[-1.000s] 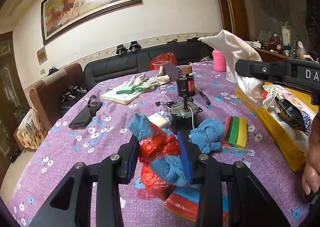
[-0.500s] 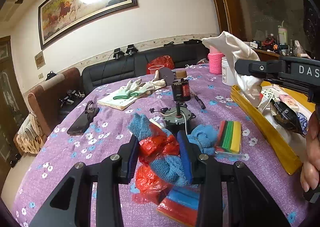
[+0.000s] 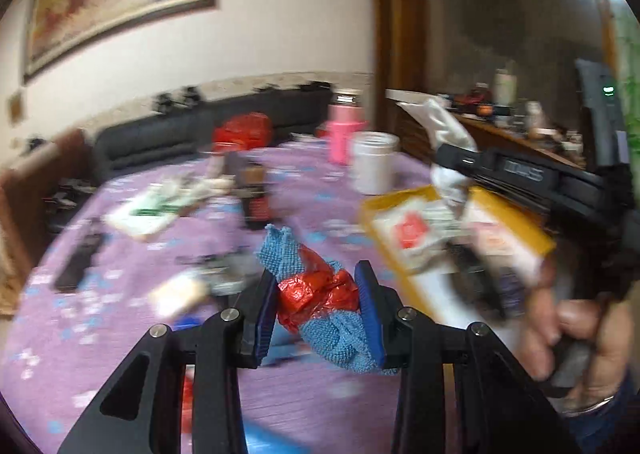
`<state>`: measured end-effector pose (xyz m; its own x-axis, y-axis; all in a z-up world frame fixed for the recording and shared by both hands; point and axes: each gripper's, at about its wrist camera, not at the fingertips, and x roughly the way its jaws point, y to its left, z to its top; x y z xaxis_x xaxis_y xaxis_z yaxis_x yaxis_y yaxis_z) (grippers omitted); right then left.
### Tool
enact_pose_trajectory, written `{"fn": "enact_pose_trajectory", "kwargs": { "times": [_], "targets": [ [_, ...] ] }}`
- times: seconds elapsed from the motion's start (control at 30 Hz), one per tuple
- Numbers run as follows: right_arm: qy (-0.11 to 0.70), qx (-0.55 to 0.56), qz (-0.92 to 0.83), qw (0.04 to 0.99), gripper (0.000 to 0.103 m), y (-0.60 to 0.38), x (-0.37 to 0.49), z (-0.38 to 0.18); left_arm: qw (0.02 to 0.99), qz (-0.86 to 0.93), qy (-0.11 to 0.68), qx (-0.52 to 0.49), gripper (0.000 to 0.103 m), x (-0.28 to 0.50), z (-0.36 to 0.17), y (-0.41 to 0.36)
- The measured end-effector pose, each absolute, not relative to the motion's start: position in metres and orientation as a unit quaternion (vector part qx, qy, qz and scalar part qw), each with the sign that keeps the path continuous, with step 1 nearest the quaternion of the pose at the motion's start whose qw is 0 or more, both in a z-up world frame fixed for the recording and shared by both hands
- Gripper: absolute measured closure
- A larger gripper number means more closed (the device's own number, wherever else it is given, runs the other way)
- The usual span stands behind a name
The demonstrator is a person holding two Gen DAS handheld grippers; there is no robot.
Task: Organize soft objects
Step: 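Lower both cloths into the tray and open both tools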
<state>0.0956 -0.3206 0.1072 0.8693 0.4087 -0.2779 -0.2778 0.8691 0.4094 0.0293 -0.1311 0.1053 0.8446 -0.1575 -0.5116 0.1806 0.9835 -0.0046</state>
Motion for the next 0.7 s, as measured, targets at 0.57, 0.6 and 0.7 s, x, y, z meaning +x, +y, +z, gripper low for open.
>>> {"fn": "enact_pose_trajectory", "kwargs": {
  "times": [0.57, 0.6, 0.7],
  "targets": [
    [0.334, 0.173, -0.024, 0.926, 0.077, -0.401, 0.142, 0.076, 0.856, -0.319, 0.406, -0.021, 0.060, 0.084, 0.046, -0.254],
    [0.336, 0.176, -0.026, 0.925, 0.065, -0.402, 0.141, 0.077, 0.856, -0.318, 0.407, -0.024, 0.057, 0.085, 0.046, -0.255],
    [0.324, 0.178, -0.041, 0.928, 0.033, -0.409, 0.138, 0.080, 0.858, -0.310, 0.409, -0.032, 0.049, 0.087, 0.048, -0.253]
  ]
}}
